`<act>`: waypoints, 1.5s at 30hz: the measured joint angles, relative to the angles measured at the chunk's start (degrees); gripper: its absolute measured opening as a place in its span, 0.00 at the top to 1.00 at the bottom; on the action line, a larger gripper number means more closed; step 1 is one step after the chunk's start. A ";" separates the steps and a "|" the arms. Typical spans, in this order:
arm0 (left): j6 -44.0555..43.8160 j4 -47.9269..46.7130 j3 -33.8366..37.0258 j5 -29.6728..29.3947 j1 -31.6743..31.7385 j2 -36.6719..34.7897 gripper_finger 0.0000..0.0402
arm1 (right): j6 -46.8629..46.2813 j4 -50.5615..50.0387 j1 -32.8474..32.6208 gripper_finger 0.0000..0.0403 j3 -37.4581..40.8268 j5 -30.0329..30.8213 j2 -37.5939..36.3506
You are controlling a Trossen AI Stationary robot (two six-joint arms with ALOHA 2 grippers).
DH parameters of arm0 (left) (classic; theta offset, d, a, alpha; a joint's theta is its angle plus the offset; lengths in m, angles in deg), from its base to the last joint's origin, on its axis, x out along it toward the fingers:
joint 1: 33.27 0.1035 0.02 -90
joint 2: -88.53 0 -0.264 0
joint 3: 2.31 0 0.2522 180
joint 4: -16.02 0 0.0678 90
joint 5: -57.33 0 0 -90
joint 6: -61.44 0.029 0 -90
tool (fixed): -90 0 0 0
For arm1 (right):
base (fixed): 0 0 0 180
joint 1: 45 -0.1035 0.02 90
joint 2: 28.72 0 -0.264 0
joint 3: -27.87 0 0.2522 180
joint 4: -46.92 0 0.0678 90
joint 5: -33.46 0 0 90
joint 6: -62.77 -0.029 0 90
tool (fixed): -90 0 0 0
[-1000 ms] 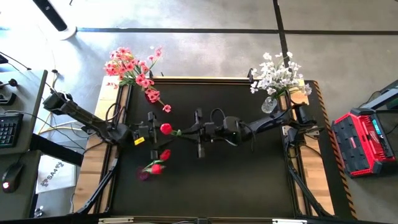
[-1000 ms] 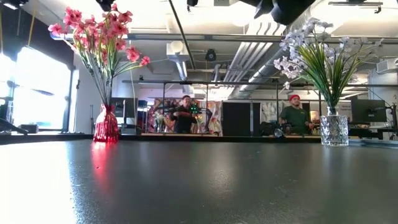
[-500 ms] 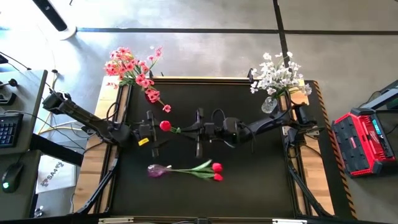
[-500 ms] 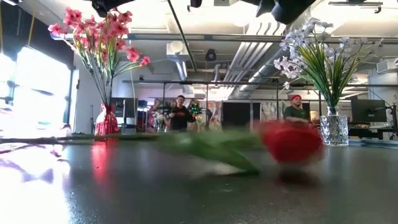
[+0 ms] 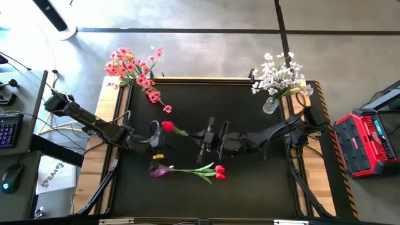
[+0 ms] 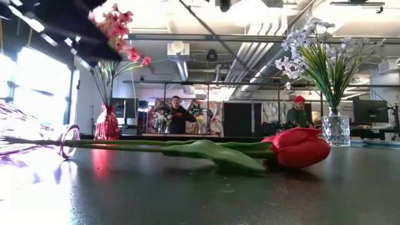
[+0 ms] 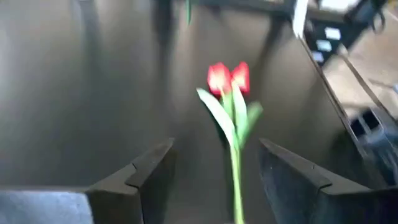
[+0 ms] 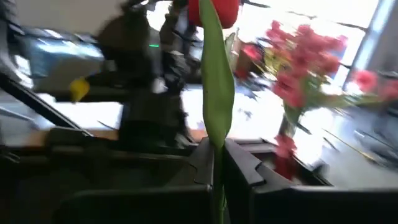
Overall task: Sort flowers into vase by color
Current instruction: Put the red flower into the violet vase
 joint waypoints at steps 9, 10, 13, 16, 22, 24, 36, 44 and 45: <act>-11.56 -8.85 -0.09 11.30 -0.09 5.01 0.47 | -17.52 -27.18 -4.37 1.00 0.00 15.06 -7.34; -12.34 -8.72 -0.09 12.00 -0.10 5.53 0.47 | -19.83 -29.41 -5.00 1.00 0.00 15.76 -7.59; -13.38 -8.49 -0.11 13.94 -0.15 7.51 0.47 | -25.46 -33.67 -6.98 1.00 0.00 18.16 -7.57; -14.03 -8.52 -0.11 15.40 -0.15 10.11 0.47 | -30.68 -37.10 -8.92 1.00 0.02 20.47 -7.57; -13.51 -7.49 -0.11 20.39 -0.18 15.68 0.47 | -40.44 -43.36 -12.20 1.00 0.02 24.37 -6.35; -12.97 -7.29 -0.13 22.47 -0.29 17.09 0.47 | -45.93 -45.44 -12.54 1.00 0.31 24.33 -5.09; -11.63 -2.61 -0.28 20.92 -1.90 22.83 0.47 | -69.41 -39.66 -17.02 1.00 4.76 28.49 3.93; -11.39 1.30 -0.35 16.90 -1.88 25.47 0.59 | -72.50 -37.13 -20.64 1.00 4.76 30.02 5.26; -11.45 1.90 -0.31 16.58 -1.88 25.47 0.62 | -72.51 -36.95 -21.14 1.00 4.76 30.63 5.32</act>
